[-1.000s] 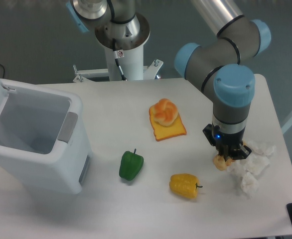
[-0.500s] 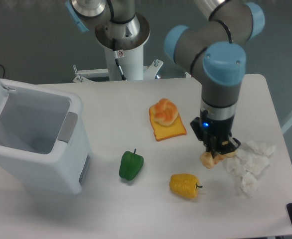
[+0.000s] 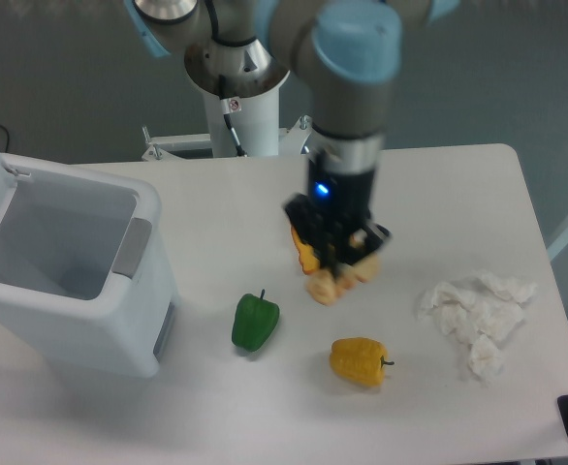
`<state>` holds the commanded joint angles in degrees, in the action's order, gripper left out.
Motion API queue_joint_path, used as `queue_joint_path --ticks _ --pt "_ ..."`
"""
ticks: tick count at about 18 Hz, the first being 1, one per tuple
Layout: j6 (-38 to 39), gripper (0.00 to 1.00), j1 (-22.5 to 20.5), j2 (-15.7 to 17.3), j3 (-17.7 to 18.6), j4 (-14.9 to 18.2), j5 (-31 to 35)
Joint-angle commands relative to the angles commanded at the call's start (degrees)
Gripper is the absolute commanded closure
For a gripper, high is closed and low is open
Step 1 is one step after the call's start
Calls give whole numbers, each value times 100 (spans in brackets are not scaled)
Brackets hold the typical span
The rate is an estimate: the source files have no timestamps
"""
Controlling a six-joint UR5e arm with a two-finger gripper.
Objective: Place the square bread in the trash can
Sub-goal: 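Carry the bread with the gripper over the white trash bin opening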
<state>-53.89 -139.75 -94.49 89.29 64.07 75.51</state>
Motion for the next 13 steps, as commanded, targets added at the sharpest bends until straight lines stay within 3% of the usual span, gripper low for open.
queue_joint_path --ticks 7,11,13 --pt "1126 77 440 264 -43 -158 -650" --pt "1469 66 747 624 -35 -202 -783" --pt "1478 66 949 704 -34 -220 -792"
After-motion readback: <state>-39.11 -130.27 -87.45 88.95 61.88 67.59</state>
